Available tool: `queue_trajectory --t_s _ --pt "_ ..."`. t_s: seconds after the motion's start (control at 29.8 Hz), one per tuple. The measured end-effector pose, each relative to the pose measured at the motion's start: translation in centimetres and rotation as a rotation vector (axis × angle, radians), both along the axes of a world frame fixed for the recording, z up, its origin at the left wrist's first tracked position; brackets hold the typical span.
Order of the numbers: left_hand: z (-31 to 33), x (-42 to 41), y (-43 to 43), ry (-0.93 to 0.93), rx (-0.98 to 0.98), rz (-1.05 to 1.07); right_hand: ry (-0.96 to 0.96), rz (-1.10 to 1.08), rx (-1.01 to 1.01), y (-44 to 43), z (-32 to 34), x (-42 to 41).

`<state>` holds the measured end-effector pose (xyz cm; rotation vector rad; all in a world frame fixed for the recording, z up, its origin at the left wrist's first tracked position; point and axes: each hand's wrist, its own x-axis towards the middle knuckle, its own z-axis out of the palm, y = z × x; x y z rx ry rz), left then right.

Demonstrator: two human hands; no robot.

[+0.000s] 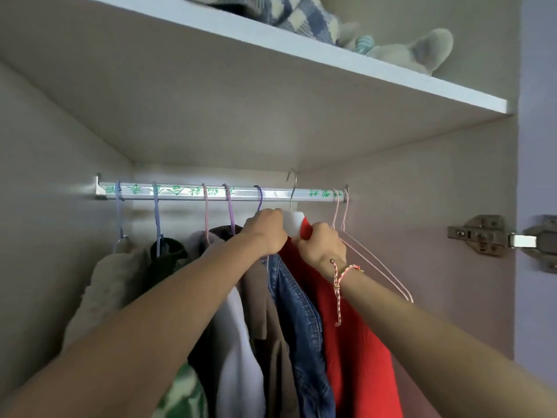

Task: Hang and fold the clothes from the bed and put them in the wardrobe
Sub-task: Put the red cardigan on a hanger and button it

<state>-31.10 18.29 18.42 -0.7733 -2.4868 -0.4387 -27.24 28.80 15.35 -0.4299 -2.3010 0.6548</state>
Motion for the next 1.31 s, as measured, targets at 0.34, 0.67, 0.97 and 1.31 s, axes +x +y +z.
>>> queue_trajectory --t_s 0.34,0.67,0.97,1.31 --pt "2.4 -4.1 2.3 0.399 -0.158 -0.076 -0.082 0.068 0.059 -0.1 -2.8 -4.1" --pt "-2.1 -2.9 6.9 0.108 -0.286 -0.194 -0.308 -0.331 0.625 8.5 -3.1 0.4" --pt "-3.9 -3.7 8.3 0.166 -0.330 -0.207 -0.084 -0.207 0.212 8.1 -3.7 -0.3" --pt "-4.2 -4.5 8.6 0.118 -0.083 -0.273 0.178 -0.137 0.153 8.5 -3.4 0.6"
